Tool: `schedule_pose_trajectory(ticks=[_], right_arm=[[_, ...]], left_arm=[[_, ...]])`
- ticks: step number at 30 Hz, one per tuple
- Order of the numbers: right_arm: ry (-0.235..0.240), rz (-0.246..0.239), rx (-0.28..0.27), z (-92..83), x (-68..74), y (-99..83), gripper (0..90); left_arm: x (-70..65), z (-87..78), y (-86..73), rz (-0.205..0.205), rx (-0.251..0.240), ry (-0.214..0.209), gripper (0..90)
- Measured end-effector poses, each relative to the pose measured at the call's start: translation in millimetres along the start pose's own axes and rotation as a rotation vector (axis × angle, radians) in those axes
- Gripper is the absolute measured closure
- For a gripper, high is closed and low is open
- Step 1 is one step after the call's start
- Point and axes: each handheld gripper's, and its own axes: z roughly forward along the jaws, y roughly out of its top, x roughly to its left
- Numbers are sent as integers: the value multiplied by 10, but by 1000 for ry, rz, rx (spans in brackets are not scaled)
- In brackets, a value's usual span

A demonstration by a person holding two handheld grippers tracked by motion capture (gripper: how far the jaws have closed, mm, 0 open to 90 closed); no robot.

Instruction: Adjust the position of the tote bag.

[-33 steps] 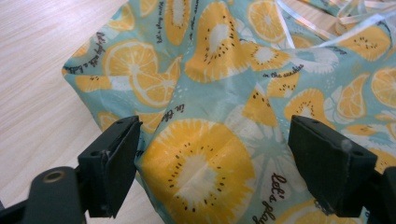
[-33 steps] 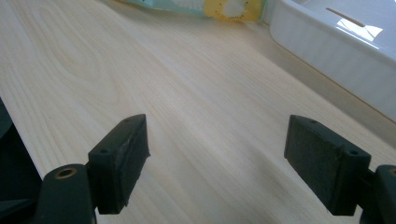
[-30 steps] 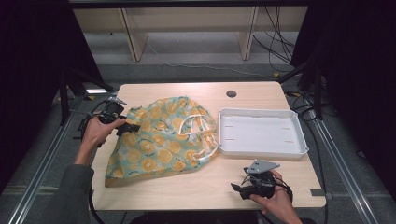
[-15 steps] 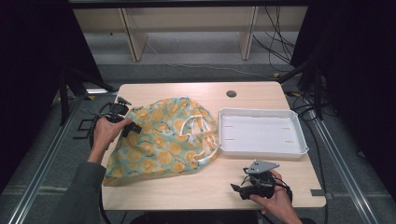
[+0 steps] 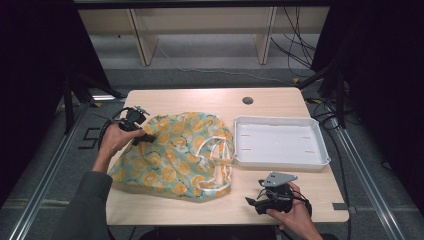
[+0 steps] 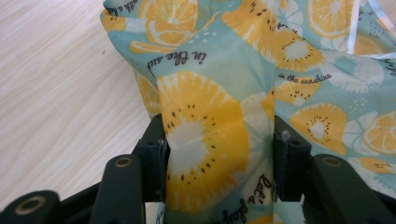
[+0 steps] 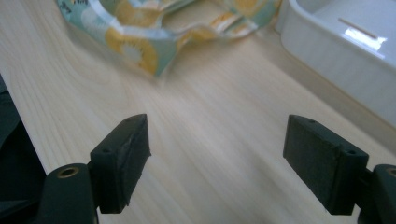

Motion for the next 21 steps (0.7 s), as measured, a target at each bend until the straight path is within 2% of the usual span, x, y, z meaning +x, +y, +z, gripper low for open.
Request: schedule_pose_trajectory(ticks=[1, 2, 4, 6, 8, 10, 12, 13, 14, 15, 16, 17, 18, 19, 20, 21], right_arm=[[0, 0, 0, 0, 0, 0, 242], [4, 2, -5, 4, 9, 22, 245], [48, -38, -64, 102, 47, 192, 246], [56, -53, -71, 145, 60, 248, 246], [74, -107, -78, 304, 107, 451, 247], [81, -131, -80, 483, 170, 652, 252], [82, -136, -63, 652, 224, 855, 241], [104, -135, -29, 840, 279, 1031, 241], [104, -135, -29, 840, 279, 1031, 241], [56, -142, 32, 1078, 315, 1144, 228], [56, -142, 32, 1078, 315, 1144, 228], [51, -143, 63, 1161, 317, 1172, 267], [60, -148, 126, 1403, 302, 1174, 494], [60, -148, 126, 1403, 302, 1174, 494], [81, -118, 152, 1434, 315, 1166, 557], [113, -130, 106, 1453, 317, 1155, 689]], left_arm=[[0, 0, 0, 0, 0, 0, 493], [-8, 1, 12, 26, 4, -1, 493], [-33, 12, 33, 59, -3, -18, 494], [-50, 27, 48, 73, -8, -29, 494], [-64, 36, 65, 76, -13, -35, 493], [-60, 45, 77, 81, -15, -40, 493], [-54, 46, 92, 101, -11, -41, 494], [-58, 54, 98, 100, -17, -47, 494], [-58, 54, 98, 100, -17, -47, 493], [-54, 60, 98, 102, -27, -53, 493], [-54, 60, 98, 102, -27, -53, 493], [-41, 59, 98, 108, -29, -54, 493], [-35, 59, 97, 106, -29, -56, 493], [-30, 59, 99, 105, -29, -57, 493], [-28, 60, 102, 106, -29, -57, 492], [-27, 64, 107, 106, -31, -59, 492]])
